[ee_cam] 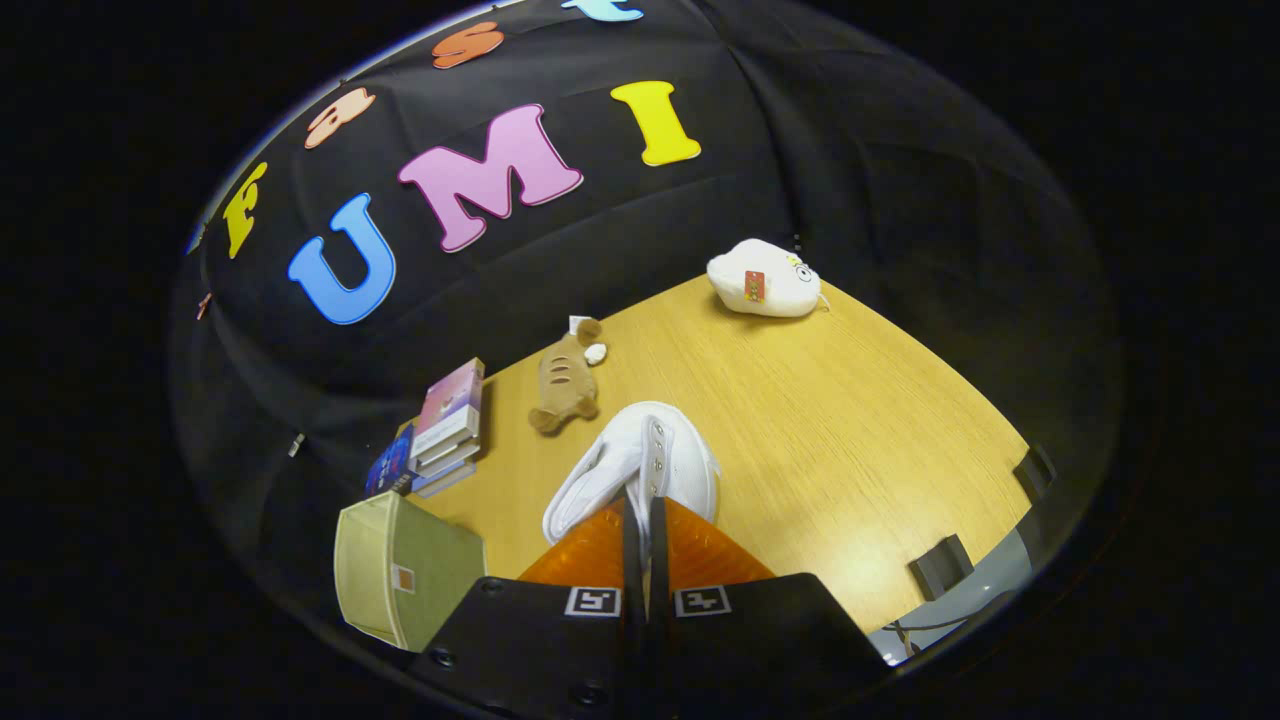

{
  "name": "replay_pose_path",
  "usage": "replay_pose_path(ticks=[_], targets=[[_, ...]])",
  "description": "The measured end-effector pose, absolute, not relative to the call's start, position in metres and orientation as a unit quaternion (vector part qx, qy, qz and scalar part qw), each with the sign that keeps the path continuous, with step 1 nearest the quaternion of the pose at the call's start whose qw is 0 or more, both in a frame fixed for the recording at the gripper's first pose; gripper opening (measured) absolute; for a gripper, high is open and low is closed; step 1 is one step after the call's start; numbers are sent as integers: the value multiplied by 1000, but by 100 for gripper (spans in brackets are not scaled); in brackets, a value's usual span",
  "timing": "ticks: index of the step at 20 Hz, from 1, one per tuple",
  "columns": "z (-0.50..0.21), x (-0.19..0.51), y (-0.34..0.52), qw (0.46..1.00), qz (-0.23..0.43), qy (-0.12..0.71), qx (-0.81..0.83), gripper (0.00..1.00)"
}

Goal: Open the storage box then place both shoes into the box .Put the left shoe in first, then the right shoe, with the right side of both shoes facing outward in a uniform manner.

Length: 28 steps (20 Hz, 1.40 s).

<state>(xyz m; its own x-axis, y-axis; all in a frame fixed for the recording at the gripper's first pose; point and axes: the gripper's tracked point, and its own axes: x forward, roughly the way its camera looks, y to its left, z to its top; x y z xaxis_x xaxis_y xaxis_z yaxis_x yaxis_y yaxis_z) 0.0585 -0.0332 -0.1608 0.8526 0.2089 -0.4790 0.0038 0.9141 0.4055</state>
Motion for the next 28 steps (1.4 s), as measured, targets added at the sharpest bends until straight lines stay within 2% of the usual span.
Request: replay_pose_path(ticks=[6,11,19,28], targets=[[-89,34,68,944,109,226,216,5],[-69,12,173,932,163,228,230,5],[-87,-2,284,914,209,254,236,5],[-159,-6,303,915,172,320,175,5]])
